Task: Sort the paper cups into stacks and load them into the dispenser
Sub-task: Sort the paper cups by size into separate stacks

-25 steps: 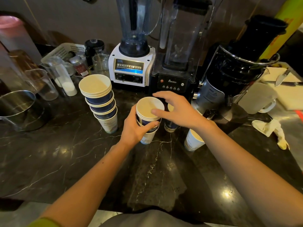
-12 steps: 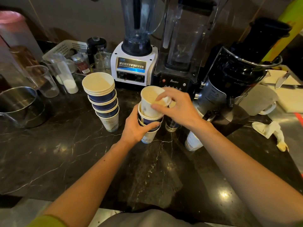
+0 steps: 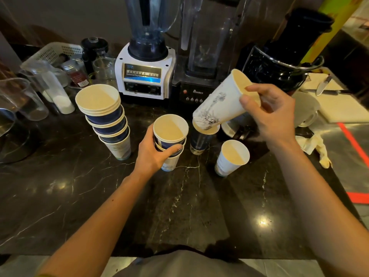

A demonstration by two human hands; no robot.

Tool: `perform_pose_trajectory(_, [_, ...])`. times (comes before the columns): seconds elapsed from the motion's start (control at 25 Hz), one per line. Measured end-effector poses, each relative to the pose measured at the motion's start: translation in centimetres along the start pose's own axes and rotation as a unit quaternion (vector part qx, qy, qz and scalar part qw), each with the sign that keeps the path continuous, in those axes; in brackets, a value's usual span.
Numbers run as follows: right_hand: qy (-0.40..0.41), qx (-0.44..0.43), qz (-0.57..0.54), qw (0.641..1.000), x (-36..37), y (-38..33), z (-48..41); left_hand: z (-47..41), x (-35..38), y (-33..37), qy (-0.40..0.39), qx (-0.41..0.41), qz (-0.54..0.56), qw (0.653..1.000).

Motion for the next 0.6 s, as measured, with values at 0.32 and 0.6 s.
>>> perform_pose_trajectory(0.32, [0.017, 0.056, 0.126, 0.99, -4.6, 5.6, 3.2, -0.2, 0.2, -0.1, 0.001, -0.008, 0.002, 1.0])
perform_pose_trajectory(0.6, [-0.17, 0.161, 0.301, 0.924, -1.3, 12.2, 6.5, -0.1, 0.5, -0.1, -0.012, -0.012, 0.004, 1.0])
Point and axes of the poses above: each hand's wrist, its own z-axis away from the middle knuckle, its own x-axis out of the palm, y = z × x, the point moved 2 cm from there along -z, towards the middle knuckle, and after that the axes turned 6 degrees about x, right-handed, at the moved point
